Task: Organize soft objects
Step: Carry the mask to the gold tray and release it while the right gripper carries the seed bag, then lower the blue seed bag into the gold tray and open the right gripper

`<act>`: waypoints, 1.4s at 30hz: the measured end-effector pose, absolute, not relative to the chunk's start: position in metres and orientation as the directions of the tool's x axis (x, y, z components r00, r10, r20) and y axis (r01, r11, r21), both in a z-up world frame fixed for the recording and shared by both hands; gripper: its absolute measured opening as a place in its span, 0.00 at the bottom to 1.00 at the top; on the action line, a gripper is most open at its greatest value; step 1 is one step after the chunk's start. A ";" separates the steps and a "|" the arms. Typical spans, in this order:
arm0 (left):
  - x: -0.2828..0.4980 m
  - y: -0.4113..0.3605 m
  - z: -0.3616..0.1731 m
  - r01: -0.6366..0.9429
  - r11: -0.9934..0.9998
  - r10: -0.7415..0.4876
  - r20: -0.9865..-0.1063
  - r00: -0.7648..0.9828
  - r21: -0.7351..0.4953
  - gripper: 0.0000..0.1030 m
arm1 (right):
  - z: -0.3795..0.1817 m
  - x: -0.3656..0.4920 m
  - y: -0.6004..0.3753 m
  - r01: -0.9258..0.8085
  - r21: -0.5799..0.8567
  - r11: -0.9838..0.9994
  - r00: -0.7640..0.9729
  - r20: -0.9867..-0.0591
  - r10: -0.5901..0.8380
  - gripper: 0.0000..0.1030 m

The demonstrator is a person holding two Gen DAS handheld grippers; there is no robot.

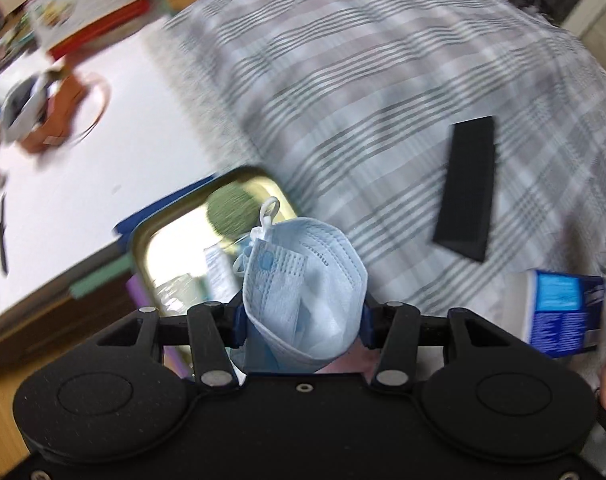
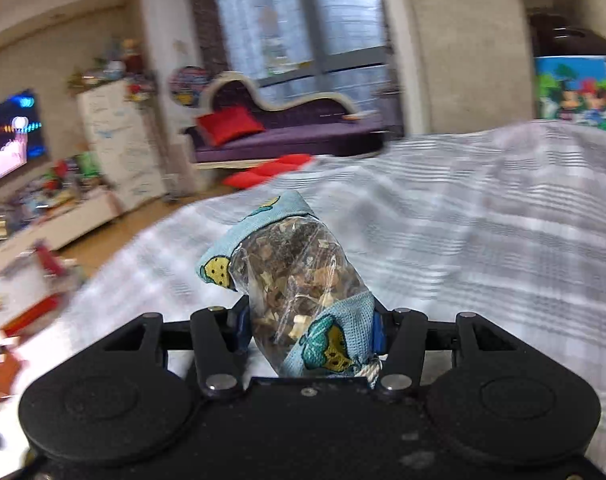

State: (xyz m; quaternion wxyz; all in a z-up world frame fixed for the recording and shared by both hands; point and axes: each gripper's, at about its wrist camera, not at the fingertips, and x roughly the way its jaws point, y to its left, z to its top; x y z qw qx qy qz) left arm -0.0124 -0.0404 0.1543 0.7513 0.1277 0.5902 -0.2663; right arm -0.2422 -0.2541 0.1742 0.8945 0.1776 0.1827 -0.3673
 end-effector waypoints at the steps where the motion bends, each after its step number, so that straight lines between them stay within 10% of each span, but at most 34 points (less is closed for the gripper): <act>1: -0.011 -0.029 0.149 0.535 0.836 -0.243 -0.957 0.157 -0.124 0.48 | 0.178 -0.238 -0.243 0.695 0.188 0.694 0.684 -0.468 -0.559 0.51; 15: 0.001 0.015 0.113 0.435 0.884 -0.238 -0.965 0.109 -0.170 0.48 | 0.163 -0.198 -0.130 0.402 0.319 0.858 0.701 -0.710 -0.064 0.51; 42: 0.045 0.032 0.083 0.345 0.926 -0.212 -0.967 0.143 -0.152 0.67 | 0.094 -0.129 -0.074 0.424 0.278 0.862 0.528 -0.849 0.015 0.51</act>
